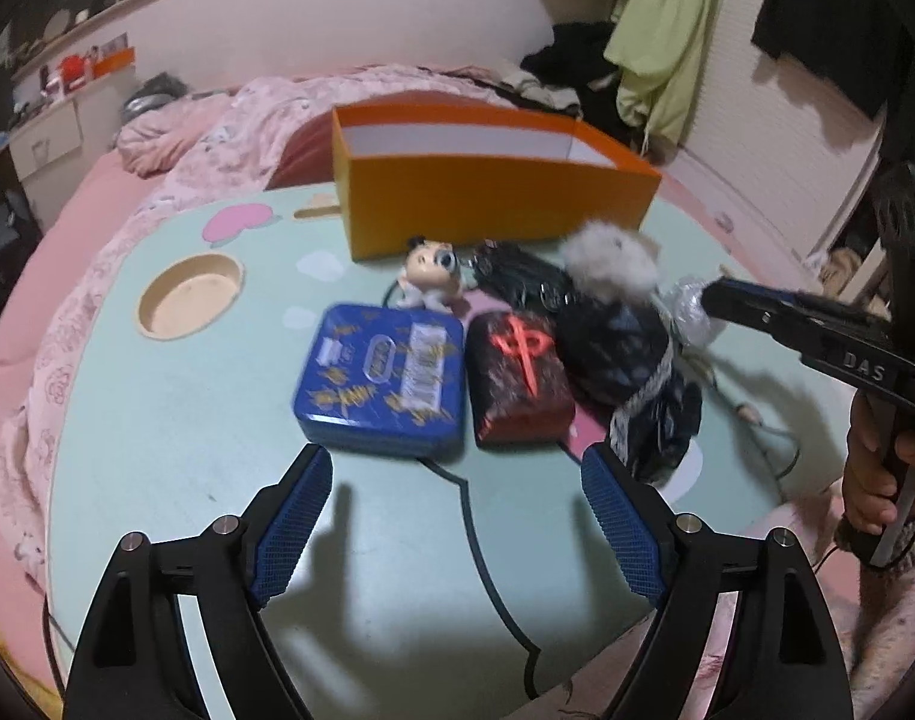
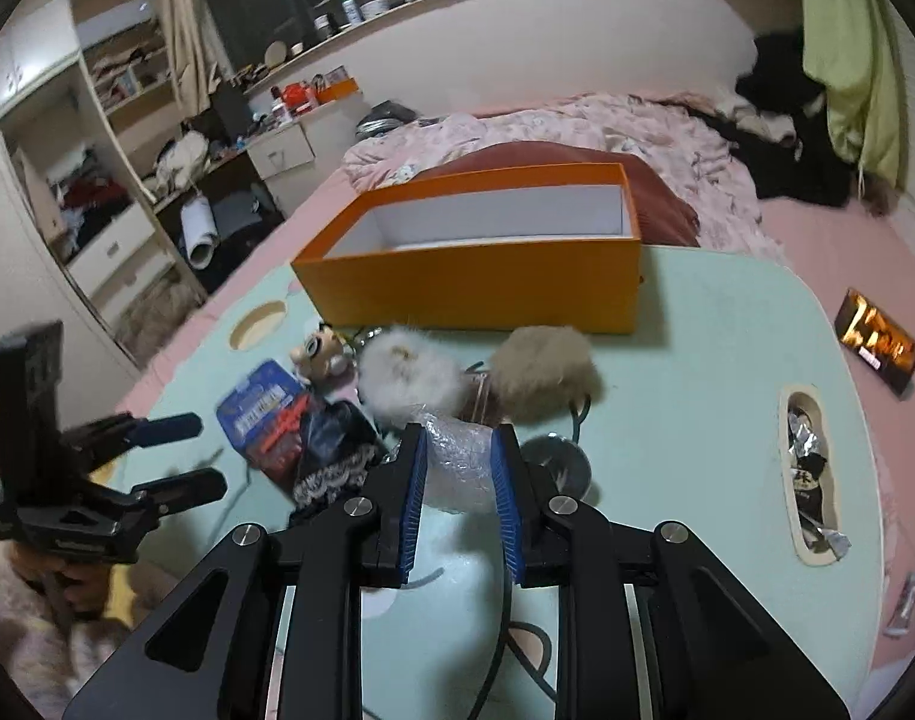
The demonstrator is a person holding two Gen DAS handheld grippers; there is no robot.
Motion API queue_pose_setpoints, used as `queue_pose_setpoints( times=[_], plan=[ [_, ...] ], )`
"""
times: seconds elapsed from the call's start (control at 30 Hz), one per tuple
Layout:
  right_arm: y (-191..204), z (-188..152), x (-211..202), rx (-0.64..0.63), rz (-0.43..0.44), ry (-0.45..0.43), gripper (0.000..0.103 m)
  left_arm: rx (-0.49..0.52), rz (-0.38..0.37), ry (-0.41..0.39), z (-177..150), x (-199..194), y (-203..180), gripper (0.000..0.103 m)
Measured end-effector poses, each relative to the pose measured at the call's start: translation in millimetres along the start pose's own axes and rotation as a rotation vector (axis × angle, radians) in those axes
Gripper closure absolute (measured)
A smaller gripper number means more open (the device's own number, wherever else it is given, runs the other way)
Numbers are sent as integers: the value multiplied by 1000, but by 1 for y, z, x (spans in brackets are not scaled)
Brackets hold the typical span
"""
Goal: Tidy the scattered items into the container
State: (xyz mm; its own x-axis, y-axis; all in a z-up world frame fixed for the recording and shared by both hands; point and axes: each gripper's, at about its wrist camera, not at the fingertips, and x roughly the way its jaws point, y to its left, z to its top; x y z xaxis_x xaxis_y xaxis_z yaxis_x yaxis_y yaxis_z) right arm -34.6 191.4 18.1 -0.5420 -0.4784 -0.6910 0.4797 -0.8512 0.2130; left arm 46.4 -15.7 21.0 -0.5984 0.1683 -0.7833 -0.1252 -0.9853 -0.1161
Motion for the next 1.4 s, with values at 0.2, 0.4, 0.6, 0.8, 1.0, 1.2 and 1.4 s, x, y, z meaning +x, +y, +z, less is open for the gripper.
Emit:
queue_pose_setpoints(
  times=[0.2, 0.4, 0.6, 0.8, 1.0, 1.2, 1.4],
  plan=[
    [0, -18, 13, 64, -16, 40, 50, 26, 59, 25, -7, 9, -14, 18],
    [14, -44, -20, 26, -115, -101, 23, 25, 140, 32, -12, 11, -17, 4],
    [15, -63, -14, 2, -261, -58, 23, 14, 141, 29, -15, 13, -15, 0],
    [19, -70, 9, -42, -250, 31, 0, 22, 135, 4, -16, 13, -11, 0],
    [18, -72, 13, -54, -235, 17, 0, 28, 133, 1, -16, 14, -10, 0],
    [18, -71, 13, -58, -231, 16, 0, 38, 128, -7, -16, 14, -10, 0],
    [19, -72, 12, -61, -228, 13, 0, 54, 114, -26, -17, 14, -9, 0]
  ],
)
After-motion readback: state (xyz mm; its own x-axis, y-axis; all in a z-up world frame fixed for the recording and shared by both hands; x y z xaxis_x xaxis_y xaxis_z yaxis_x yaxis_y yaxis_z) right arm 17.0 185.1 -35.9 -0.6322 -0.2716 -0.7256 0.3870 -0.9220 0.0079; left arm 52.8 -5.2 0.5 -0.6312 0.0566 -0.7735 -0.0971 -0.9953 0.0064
